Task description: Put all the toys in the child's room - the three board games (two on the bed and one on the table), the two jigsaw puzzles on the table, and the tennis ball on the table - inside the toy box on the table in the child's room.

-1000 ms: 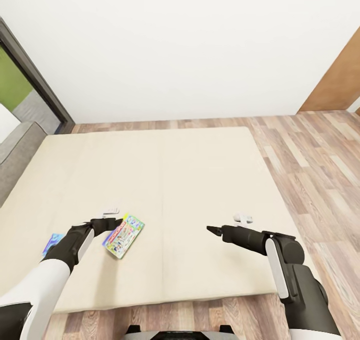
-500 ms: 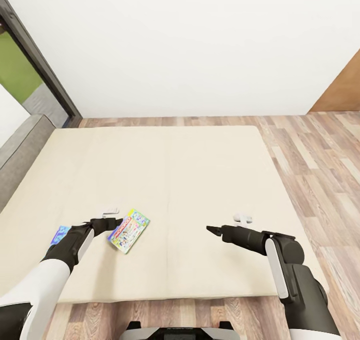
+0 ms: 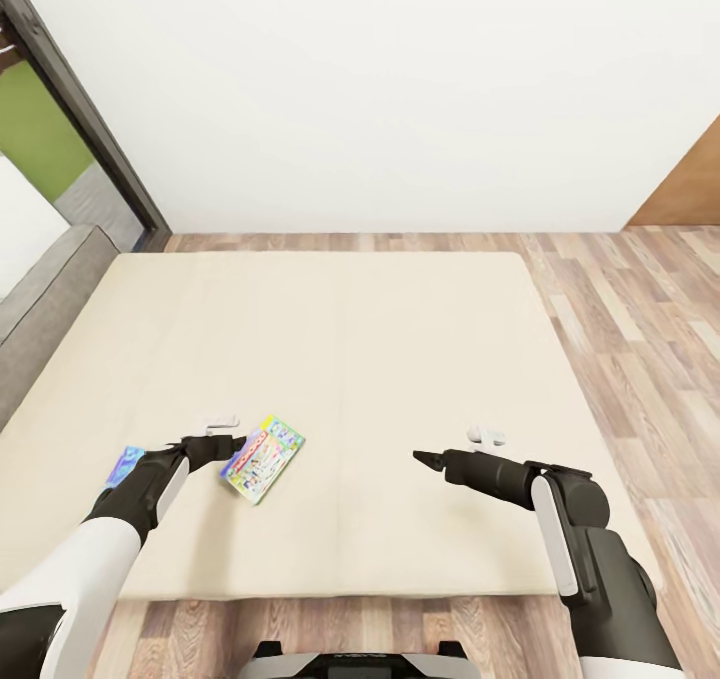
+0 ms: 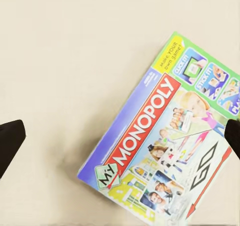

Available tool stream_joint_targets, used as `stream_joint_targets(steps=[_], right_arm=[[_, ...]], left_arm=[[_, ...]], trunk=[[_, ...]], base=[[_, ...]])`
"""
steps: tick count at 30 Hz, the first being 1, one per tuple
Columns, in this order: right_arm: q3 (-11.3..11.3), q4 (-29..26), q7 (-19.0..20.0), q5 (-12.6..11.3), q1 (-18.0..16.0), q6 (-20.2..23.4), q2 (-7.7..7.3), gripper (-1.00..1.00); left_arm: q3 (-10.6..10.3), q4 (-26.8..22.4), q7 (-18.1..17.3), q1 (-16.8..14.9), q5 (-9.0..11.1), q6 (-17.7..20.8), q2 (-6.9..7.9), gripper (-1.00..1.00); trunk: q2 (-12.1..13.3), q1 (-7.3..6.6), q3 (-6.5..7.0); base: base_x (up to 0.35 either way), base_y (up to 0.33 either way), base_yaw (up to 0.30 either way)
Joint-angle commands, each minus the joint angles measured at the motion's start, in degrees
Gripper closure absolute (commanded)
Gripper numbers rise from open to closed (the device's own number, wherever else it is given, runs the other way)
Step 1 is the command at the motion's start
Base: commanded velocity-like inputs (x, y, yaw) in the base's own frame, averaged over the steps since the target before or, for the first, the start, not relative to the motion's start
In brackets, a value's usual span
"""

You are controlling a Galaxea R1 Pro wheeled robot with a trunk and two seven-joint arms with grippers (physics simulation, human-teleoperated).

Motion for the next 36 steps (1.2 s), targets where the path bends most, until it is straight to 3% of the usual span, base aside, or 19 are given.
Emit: stream_joint_targets(steps=[1,9,24,31,36], right_arm=[[-0.14,-0.04,-0.05,-0.4,-0.05,0.44,0.03,-1.0],[-0.14,-0.04,-0.05,-0.43,-0.03,0.46,-0.04,-1.0],[-0.08,-0.22,-0.02,-0.44,-0.03,0.51,-0.08,-1.0],[-0.06,-0.66,0.03,-0.44,-0.03,0.59,0.08,-1.0],[0.14,-0.85,0.66,-0.5,-0.02,0.66,0.07,-1.0]], left_arm=[[0.28,-0.08,-0.36,-0.02,-0.02,0.41,-0.04,-1.0],[0.16,-0.08,-0.39,-0.02,0.05,0.41,-0.12,-1.0],[0.36,-0.61,-0.88,-0.02,0.35,0.67,-0.35,-1.0],[0.47,-3.0,-4.61,-0.14,0.39,1.98,-0.52,-1.0],[0.48,-4.6,-6.18,-0.42,0.45,5.33,-0.44,-1.0]], trunk=[[-0.08,0.02,-0.07],[-0.08,0.02,-0.31],[-0.08,0.02,-0.66],[-0.08,0.02,-1.26],[-0.08,0.02,-1.72]], base=[[0.0,0.0,0.221],[0.0,0.0,0.183],[0.0,0.0,0.016],[0.0,0.0,0.0],[0.0,0.0,0.0]])
